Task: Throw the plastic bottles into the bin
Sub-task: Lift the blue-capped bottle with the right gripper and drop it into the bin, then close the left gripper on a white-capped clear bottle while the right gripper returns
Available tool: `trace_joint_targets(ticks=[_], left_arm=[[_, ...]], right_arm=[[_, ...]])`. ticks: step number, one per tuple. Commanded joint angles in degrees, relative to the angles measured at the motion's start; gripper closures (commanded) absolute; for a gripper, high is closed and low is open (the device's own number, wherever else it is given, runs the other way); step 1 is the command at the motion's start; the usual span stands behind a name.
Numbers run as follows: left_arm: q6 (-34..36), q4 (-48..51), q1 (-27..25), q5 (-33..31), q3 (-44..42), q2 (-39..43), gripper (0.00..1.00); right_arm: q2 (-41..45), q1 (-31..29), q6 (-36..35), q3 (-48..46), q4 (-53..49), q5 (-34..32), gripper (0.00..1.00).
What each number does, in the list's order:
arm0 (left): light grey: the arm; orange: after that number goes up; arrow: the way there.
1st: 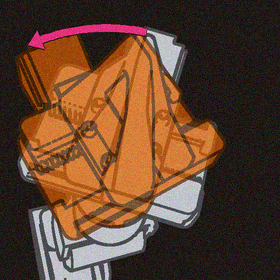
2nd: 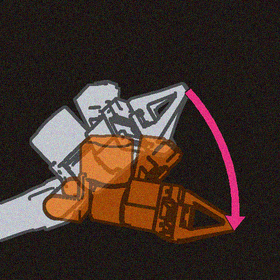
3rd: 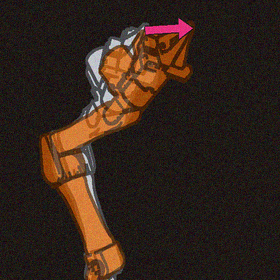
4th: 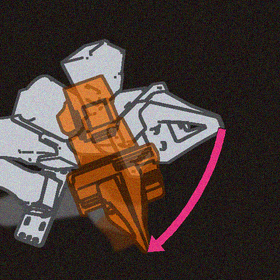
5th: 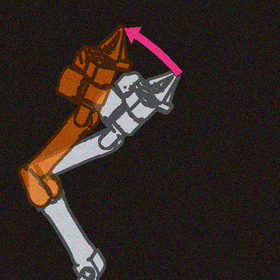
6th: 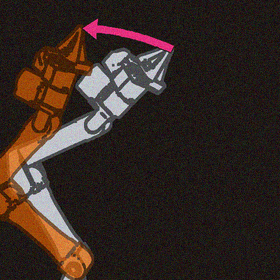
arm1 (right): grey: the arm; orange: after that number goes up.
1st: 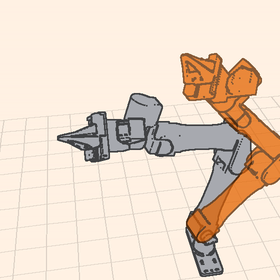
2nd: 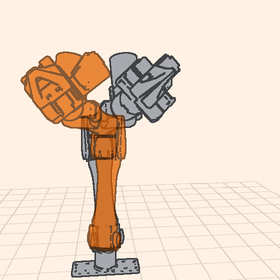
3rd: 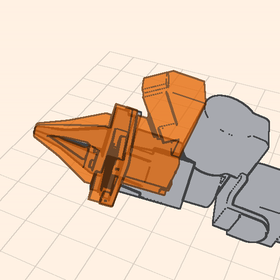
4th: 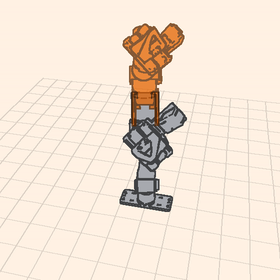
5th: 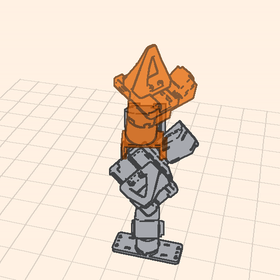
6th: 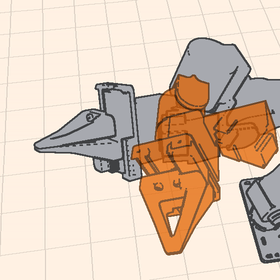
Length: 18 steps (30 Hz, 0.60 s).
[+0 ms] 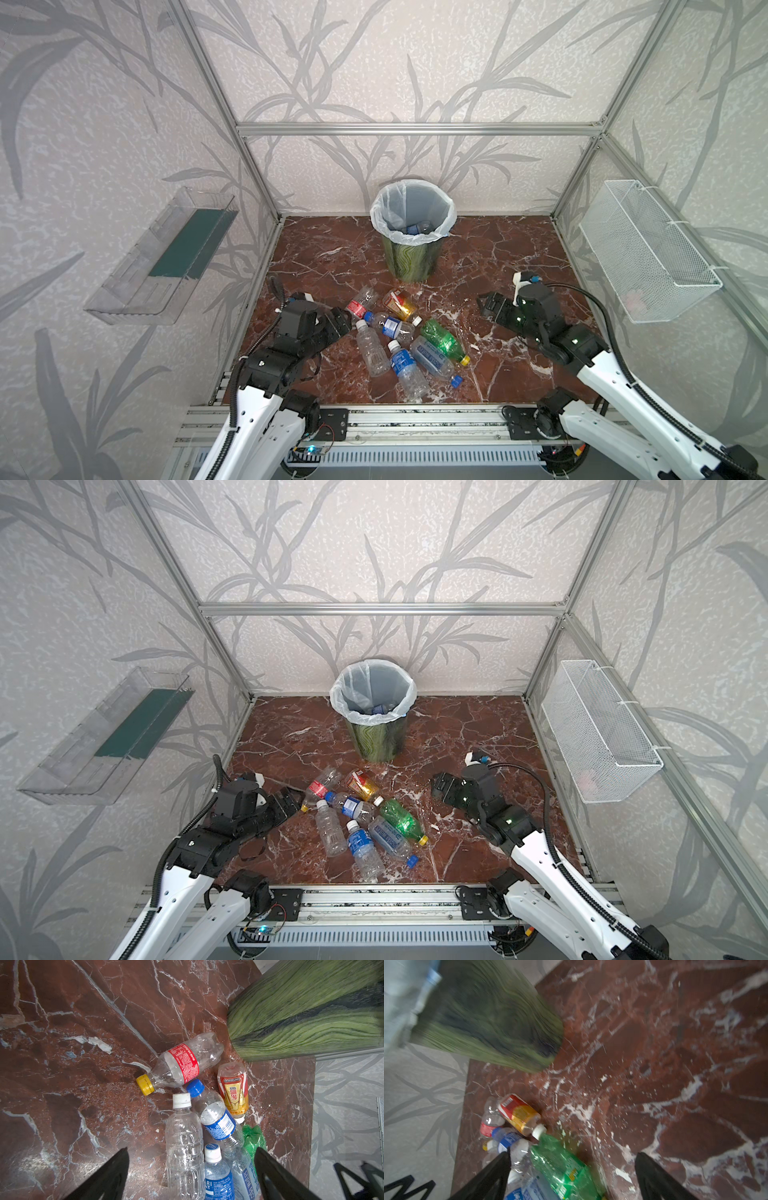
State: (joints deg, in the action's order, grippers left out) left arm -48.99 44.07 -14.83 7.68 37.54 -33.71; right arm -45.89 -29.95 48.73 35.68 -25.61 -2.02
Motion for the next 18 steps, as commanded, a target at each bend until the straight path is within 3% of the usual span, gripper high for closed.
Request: trace_joint_targets(ticks=[1, 9, 18], left_arm=[[-0.75, -0.91, 0.33, 1.09, -0.95, 0.61, 0.07], [-5.41, -4.7, -0.84, 7.2, -6.73, -0.03, 0.13], [-8.42, -8.97, -8.45, 5.04, -10.7, -3.8, 0.14]], right_arm=[[2.88, -1.76, 3.27, -2.89, 0.0, 0.79, 0.08], [1.24, -4.84, 5.25, -6.6, 2.22, 0.79, 0.07], [0.1, -5.66, 6.29, -8.55, 3.72, 0.54, 0.07]])
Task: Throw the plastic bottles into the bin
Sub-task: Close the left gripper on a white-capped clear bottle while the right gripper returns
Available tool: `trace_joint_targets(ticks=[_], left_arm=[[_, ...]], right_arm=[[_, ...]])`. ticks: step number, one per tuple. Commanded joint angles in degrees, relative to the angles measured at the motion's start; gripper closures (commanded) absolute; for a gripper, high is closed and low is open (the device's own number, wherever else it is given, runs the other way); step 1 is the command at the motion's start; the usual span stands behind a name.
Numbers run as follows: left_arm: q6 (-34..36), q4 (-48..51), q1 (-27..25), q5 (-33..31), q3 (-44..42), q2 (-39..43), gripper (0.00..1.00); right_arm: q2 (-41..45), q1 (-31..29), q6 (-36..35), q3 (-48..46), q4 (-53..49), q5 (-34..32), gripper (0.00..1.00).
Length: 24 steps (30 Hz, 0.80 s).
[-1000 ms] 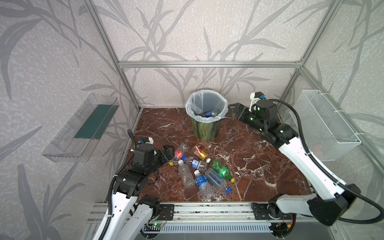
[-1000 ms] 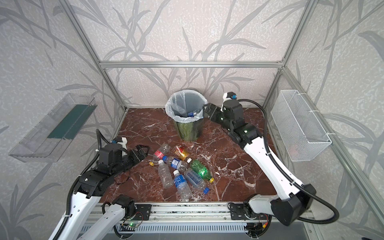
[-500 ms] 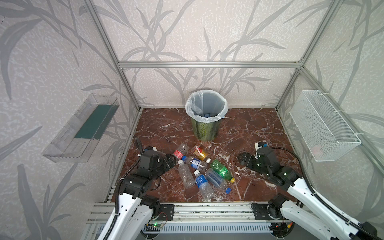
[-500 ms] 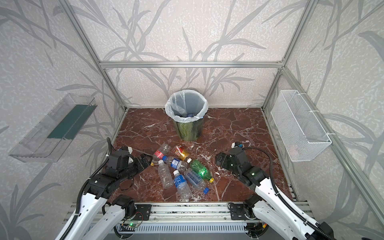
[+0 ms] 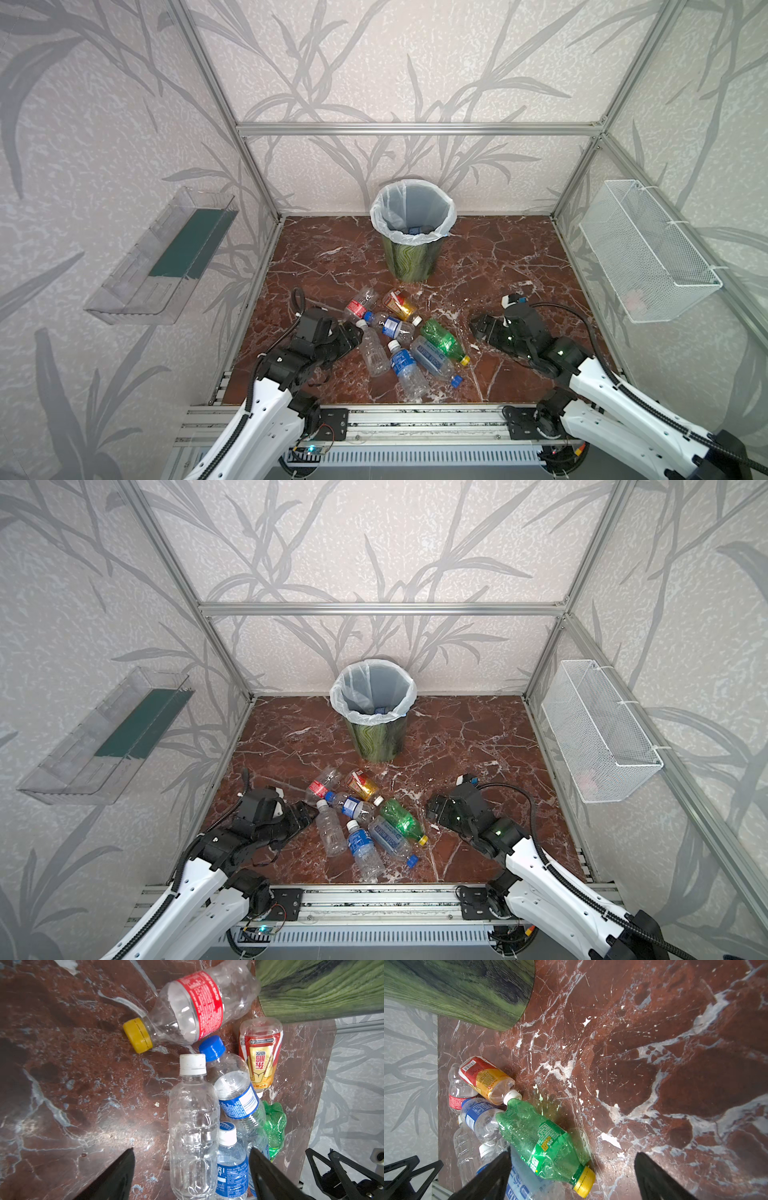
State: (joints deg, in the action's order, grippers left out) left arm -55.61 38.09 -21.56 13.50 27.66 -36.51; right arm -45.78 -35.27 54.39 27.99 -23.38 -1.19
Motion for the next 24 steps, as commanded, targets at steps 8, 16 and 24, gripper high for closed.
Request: trace_joint_targets(ticks=[8, 16, 24], left_arm=[[-3.11, -8.36, -8.12, -2.75, -1.91, -9.89, 0.14], [-4.23, -12.28, -12.31, -3.99, -2.21, -15.57, 0.13], [-4.68, -12.93, -13.16, -4.83, -3.87, -16.53, 0.14]], right_arm=[[-0.01, -0.33, 0.38, -1.72, 1.65, -0.74, 0.07], [-0.37, -0.33, -0.59, -1.32, 1.0, -1.43, 0.07], [-1.14, -0.26, -1.13, -0.83, 1.09, -1.9, 0.1]])
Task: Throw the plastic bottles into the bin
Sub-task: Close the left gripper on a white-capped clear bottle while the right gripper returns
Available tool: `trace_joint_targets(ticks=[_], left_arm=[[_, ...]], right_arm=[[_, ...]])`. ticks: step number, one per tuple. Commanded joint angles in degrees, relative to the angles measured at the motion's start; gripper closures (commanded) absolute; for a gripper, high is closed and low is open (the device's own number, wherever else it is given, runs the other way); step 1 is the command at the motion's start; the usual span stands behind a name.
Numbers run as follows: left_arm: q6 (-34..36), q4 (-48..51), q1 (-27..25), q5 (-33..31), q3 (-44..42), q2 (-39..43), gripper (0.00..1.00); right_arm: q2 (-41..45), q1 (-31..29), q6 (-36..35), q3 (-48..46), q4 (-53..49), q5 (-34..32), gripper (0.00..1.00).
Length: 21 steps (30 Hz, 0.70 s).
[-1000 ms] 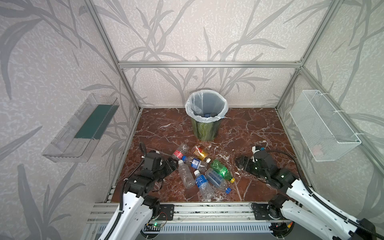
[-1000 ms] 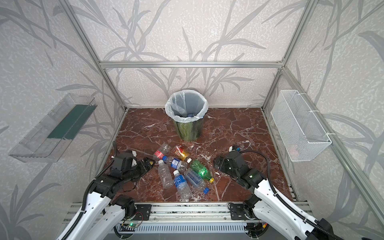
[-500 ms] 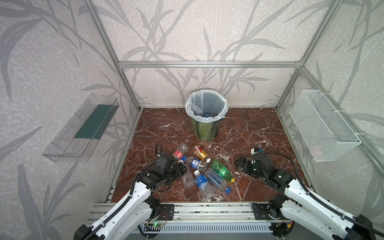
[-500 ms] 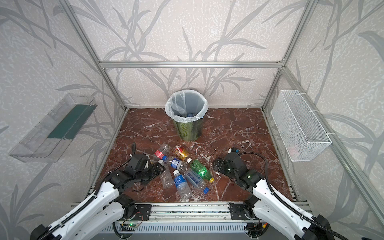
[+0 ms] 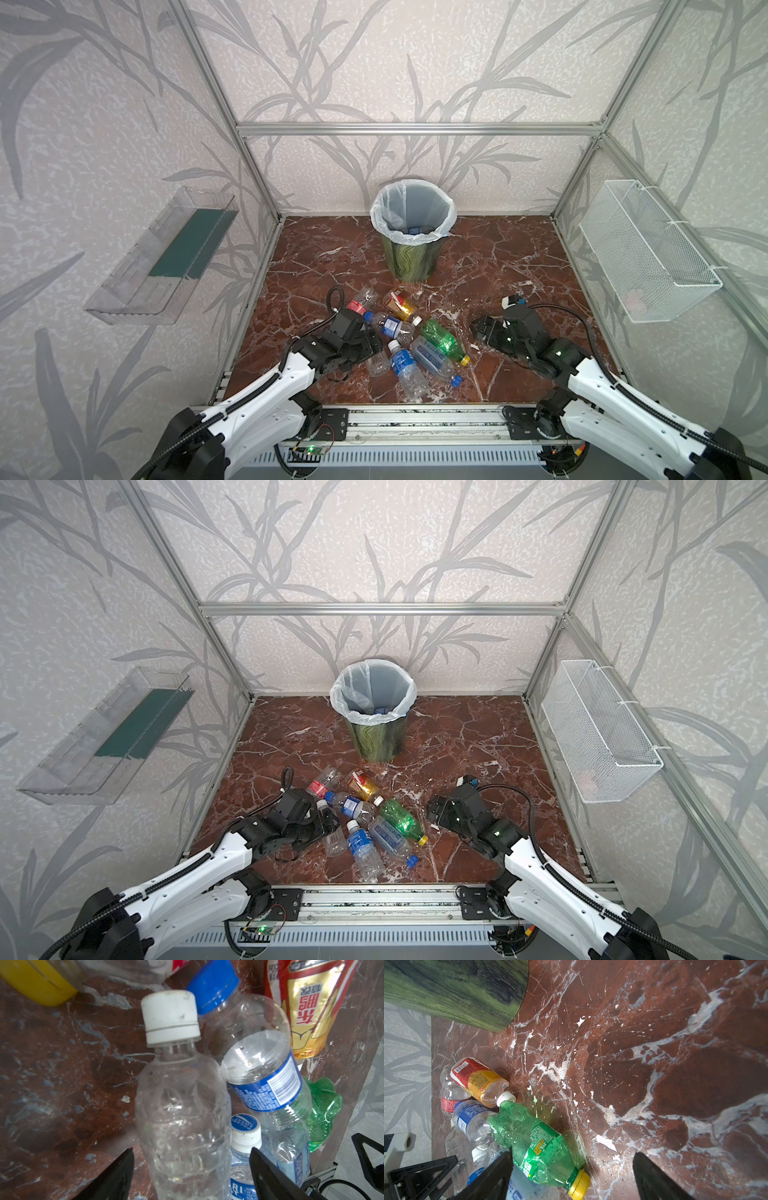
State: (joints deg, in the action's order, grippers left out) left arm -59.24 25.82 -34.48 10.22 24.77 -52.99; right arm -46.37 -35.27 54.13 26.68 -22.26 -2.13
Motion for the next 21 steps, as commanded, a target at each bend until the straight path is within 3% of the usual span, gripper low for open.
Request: trace_joint_targets(ticks=[1, 10, 21], left_arm=[[-1.13, -0.77, -0.37, -1.6, -1.2, -0.09, 0.14], [-1.05, -1.59, -0.41, -1.08, -2.61, -1.12, 0.2], [-1.12, -1.36, -0.41, -0.75, -2.7, -1.08, 0.42]], right_arm=[[-0.73, -0.24, -0.87, 0.54, 0.07, -0.95, 0.1], [-1.87, -0.26, -0.6, 0.01, 1.56, -0.46, 0.12], [-1.36, -0.26, -0.6, -0.58, 1.72, -0.8, 0.12]])
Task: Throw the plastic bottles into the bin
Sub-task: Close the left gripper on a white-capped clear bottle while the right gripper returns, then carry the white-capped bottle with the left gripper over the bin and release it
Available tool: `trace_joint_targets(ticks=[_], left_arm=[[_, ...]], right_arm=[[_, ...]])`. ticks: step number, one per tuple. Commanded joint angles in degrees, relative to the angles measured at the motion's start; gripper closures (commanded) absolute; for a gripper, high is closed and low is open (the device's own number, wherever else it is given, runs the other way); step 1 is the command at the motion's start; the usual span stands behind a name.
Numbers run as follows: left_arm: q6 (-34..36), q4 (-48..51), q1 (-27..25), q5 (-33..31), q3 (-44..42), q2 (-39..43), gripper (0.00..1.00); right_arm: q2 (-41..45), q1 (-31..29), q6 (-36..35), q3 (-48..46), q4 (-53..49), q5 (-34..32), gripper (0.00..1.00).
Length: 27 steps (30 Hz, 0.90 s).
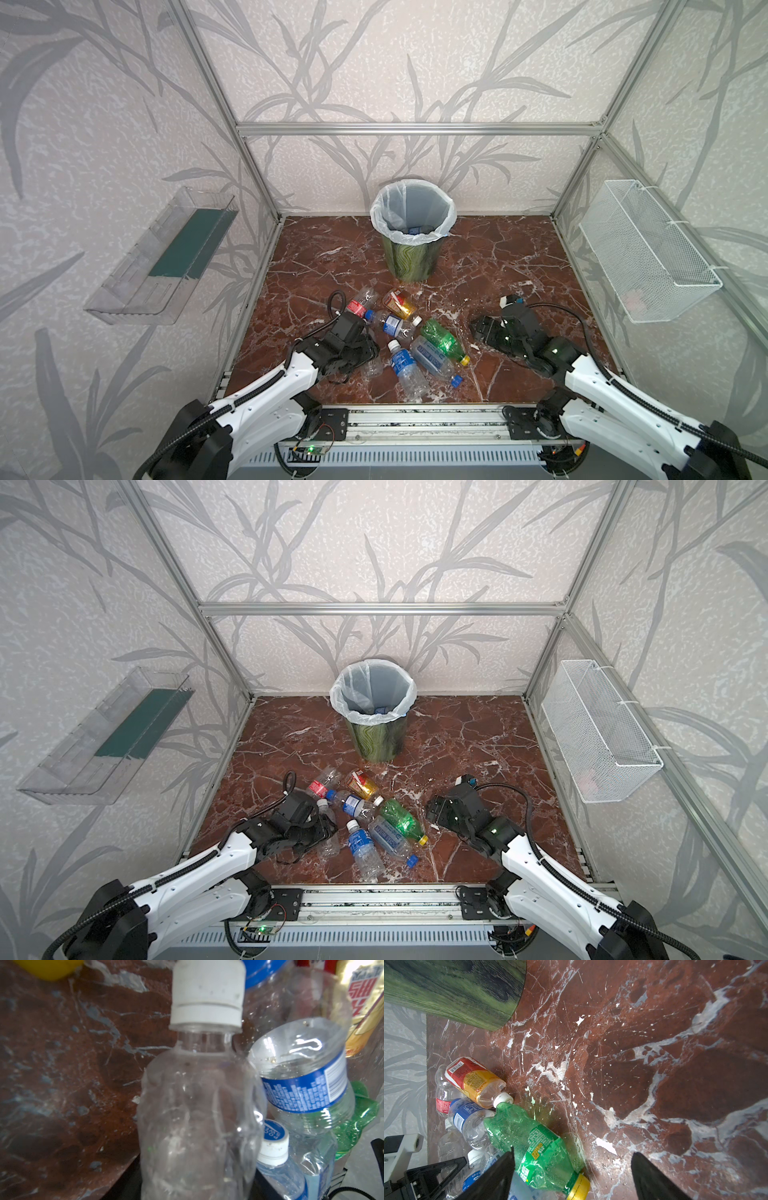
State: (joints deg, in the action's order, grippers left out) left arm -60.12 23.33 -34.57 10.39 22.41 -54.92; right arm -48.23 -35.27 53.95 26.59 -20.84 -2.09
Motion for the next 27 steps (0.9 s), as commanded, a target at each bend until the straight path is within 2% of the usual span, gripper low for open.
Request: trace_joint_targets(ticks=[1, 13, 18, 20, 22, 24, 27], left_arm=[[-0.25, 1.86, -0.28, -1.32, -0.41, 1.64, 0.43], [-1.77, 10.34, -0.22, -7.32, -1.26, 17.02, 0.45], [0.41, 9.08, -0.07, -6.31, 3.28, 17.27, 0.45], [2.33, 6.64, 0.19, -5.5, 8.12, 15.39, 0.45], [6.07, 4.38, 0.7, -4.38, 17.49, 10.99, 0.44], [11.24, 4.51, 1.07, -3.78, 29.57, 4.19, 0.45], [19.09, 8.56, 1.55, -3.78, 55.86, -10.18, 0.43]], right_arm=[[0.48, -0.25, -0.43, -0.59, 0.28, -0.83, 0.12], [-0.37, -0.16, -0.6, -1.01, 1.29, -1.07, 0.13], [-1.12, -0.02, -0.94, -0.59, 1.64, -0.99, 0.13], [-1.1, 0.17, -1.21, -0.18, 1.67, -0.86, 0.13], [-0.87, 0.67, -1.48, 0.38, 1.21, -0.49, 0.13], [-0.32, 1.29, -1.83, 1.21, 0.3, -0.2, 0.13], [1.01, 2.35, -2.81, 2.9, -1.69, -0.36, 0.13]])
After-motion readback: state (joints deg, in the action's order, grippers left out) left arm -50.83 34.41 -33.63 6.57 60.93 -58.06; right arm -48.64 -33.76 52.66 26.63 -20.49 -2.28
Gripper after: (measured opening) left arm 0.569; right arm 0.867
